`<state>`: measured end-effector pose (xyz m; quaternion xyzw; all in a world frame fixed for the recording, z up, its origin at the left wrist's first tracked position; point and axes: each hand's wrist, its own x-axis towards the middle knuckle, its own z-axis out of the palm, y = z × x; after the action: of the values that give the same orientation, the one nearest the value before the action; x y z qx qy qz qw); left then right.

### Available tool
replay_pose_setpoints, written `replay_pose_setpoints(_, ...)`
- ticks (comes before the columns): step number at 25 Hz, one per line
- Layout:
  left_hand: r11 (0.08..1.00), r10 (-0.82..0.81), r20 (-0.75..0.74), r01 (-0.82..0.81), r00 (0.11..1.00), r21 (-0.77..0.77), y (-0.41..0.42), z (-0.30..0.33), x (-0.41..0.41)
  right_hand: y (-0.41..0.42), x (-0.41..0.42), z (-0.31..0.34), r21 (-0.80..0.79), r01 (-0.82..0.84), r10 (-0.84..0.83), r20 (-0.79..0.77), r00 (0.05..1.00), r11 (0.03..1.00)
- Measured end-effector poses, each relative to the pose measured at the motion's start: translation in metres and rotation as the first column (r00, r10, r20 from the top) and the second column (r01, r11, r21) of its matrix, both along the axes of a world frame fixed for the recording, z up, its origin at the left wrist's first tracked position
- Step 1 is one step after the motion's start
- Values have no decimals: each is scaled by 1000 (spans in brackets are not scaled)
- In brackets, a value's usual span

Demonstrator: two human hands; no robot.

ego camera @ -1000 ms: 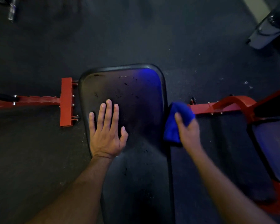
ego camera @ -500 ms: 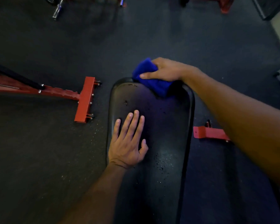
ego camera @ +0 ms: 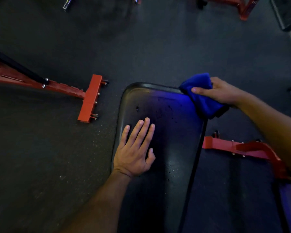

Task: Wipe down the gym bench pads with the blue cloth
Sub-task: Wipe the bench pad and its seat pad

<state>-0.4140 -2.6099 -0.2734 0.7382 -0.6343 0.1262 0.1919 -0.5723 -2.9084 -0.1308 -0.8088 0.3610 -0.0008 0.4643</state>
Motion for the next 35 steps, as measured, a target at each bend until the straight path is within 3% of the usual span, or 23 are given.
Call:
replay_pose_setpoints(5, 1000, 2, 2, -2, 1000, 2, 0, 1, 2, 22, 122, 5, -157, -295, 285, -84, 955, 943)
replay_pose_setpoints(8, 1000, -4, -7, 4, 1000, -5, 0, 2, 1, 38, 169, 4, -145, -385, 373, -108, 922, 911)
replay_pose_setpoints(11, 1000, -17, -25, 16, 1000, -22, 1, 2, 2, 27, 124, 8, -134, -339, 336, -42, 941, 931)
replay_pose_setpoints(15, 1000, -21, -27, 21, 999, -12, 1, -2, 3, 12, 17, 3, -70, -59, 62, 33, 998, 996)
replay_pose_setpoints(17, 1000, -16, -26, 16, 1000, -16, 2, -2, 2, 17, 11, 4, -104, -10, 12, 11, 1000, 995)
replay_pose_setpoints(20, 1000, -19, -27, 19, 999, -16, 0, 1, 1, 25, 78, 8, -257, -171, 153, -91, 984, 951)
replay_pose_setpoints(24, 1000, -16, -29, 16, 999, -3, 6, 1, 1, 62, 183, -3, -423, -410, 371, -173, 912, 808)
replay_pose_setpoints(29, 1000, -9, -113, 12, 994, 27, 8, 21, -1, 76, 182, 1, -495, -264, 243, -108, 964, 828)
replay_pose_setpoints(31, 999, -21, -208, 26, 978, 22, 41, 4, -14, 81, 177, 0, -591, -229, 203, -112, 973, 773)
replay_pose_setpoints(35, 999, -31, -83, 34, 996, 42, 101, -41, -40, 85, 185, -17, -670, -289, 273, -133, 953, 683)
